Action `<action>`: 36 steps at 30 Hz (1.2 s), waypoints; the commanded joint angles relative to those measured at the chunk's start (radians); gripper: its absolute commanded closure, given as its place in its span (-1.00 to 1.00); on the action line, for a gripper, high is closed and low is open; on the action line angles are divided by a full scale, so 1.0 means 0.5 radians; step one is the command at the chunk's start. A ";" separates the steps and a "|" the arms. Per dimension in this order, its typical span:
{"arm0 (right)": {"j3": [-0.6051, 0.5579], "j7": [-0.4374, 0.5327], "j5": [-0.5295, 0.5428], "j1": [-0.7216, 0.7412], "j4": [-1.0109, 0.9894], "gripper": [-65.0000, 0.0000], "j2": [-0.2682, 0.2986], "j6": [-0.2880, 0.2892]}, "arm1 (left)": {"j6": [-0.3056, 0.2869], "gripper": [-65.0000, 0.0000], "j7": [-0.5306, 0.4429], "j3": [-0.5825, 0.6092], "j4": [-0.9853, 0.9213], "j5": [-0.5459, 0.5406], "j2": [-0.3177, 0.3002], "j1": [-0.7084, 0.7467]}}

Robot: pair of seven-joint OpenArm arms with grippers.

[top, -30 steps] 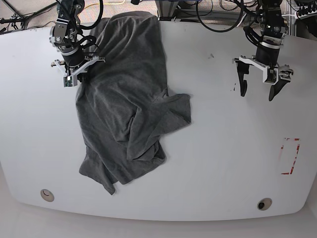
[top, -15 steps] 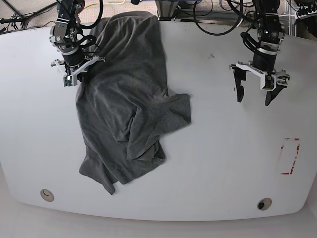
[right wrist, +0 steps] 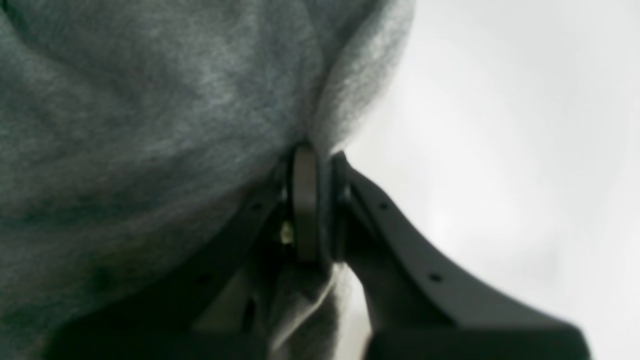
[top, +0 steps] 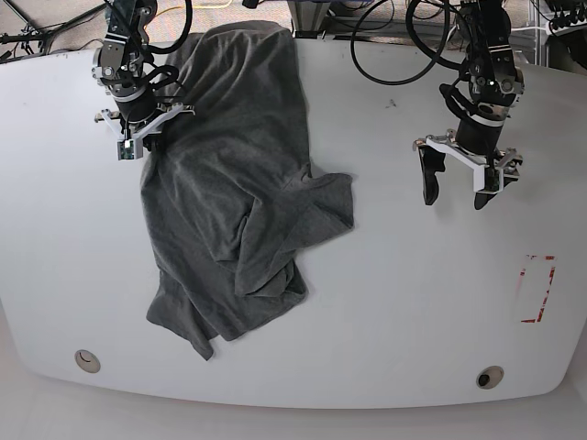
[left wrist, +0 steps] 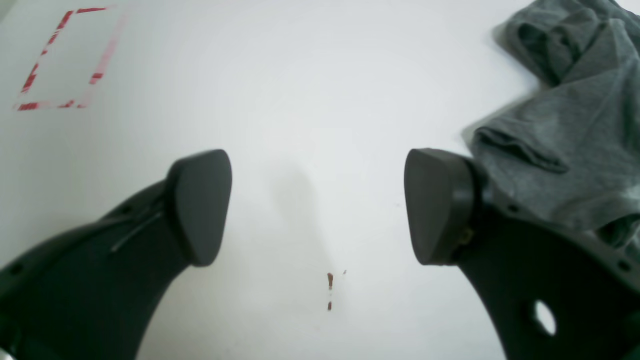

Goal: Fold the T-shirt properly
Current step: 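Move the left gripper to the bunched sleeve fold of the T-shirt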

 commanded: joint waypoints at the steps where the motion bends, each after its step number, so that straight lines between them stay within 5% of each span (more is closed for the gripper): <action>1: 0.000 -0.066 -0.028 -0.010 0.024 1.00 0.014 0.010 | -0.008 -0.57 -0.028 -0.005 0.052 -0.022 0.022 -0.036; 7: 0.004 -0.064 -0.011 -0.009 0.053 1.00 0.012 0.007 | -0.065 -0.55 0.055 0.007 0.042 -0.024 0.137 -0.156; 15: -0.004 -0.062 -0.008 -0.006 0.082 1.00 0.007 0.008 | -0.181 -0.54 0.127 0.152 -0.080 -0.037 0.150 -0.287; 27: -0.016 -0.052 -0.008 -0.009 0.121 1.00 0.007 0.007 | -0.196 -0.51 0.222 0.354 -0.225 -0.070 0.155 -0.456; 36: -0.024 -0.052 0.008 -0.010 0.154 1.00 0.006 0.006 | -0.202 -0.53 0.594 0.410 -0.223 -0.166 0.197 -0.642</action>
